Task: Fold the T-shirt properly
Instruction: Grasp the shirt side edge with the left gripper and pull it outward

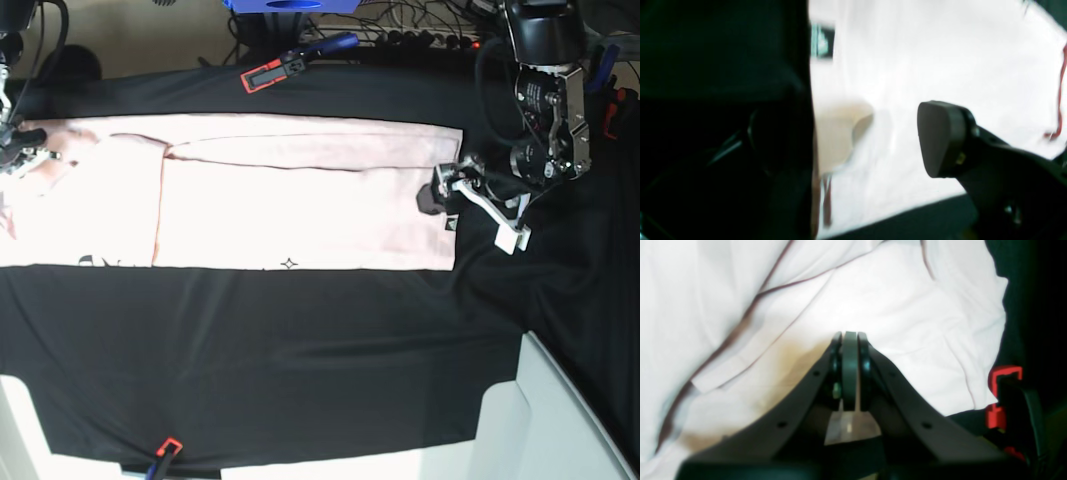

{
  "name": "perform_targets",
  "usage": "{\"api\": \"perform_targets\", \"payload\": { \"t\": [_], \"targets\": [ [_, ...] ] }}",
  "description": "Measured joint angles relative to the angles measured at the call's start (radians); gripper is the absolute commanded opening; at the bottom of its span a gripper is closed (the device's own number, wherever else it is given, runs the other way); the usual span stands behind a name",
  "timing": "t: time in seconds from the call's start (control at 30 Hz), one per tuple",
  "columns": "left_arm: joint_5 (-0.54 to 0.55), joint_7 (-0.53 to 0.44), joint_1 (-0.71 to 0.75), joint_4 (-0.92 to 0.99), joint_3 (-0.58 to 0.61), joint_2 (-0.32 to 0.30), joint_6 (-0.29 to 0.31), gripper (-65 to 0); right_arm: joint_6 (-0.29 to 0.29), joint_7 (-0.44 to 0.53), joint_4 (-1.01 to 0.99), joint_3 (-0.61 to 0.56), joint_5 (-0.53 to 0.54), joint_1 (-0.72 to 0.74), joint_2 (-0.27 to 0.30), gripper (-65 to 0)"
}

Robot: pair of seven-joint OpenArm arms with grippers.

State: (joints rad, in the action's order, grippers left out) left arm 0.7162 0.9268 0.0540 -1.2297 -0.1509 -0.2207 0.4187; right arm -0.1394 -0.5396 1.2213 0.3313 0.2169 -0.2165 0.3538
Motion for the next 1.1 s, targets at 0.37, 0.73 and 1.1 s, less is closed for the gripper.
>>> {"api": "perform_targets", "payload": {
  "t": [0.37, 0.73, 1.1],
  "targets": [
    [-0.008, 0.022, 0.017, -0.06, 0.003, 0.02, -0.007, -7.9, 0.0, 0.0, 0.0, 0.0, 0.0, 0.0, 0.0, -64.6],
    [-0.009, 0.018, 0.018, -0.06, 0.015, 0.029, -0.013, -14.9, 0.0, 0.0, 0.0, 0.0, 0.0, 0.0, 0.001, -64.6],
    [-0.013, 0.021, 0.015, -0.057, 0.092, 0.043, -0.014, -50.7, 0.0, 0.0, 0.0, 0.0, 0.0, 0.0, 0.006, -64.6]
  ]
}}
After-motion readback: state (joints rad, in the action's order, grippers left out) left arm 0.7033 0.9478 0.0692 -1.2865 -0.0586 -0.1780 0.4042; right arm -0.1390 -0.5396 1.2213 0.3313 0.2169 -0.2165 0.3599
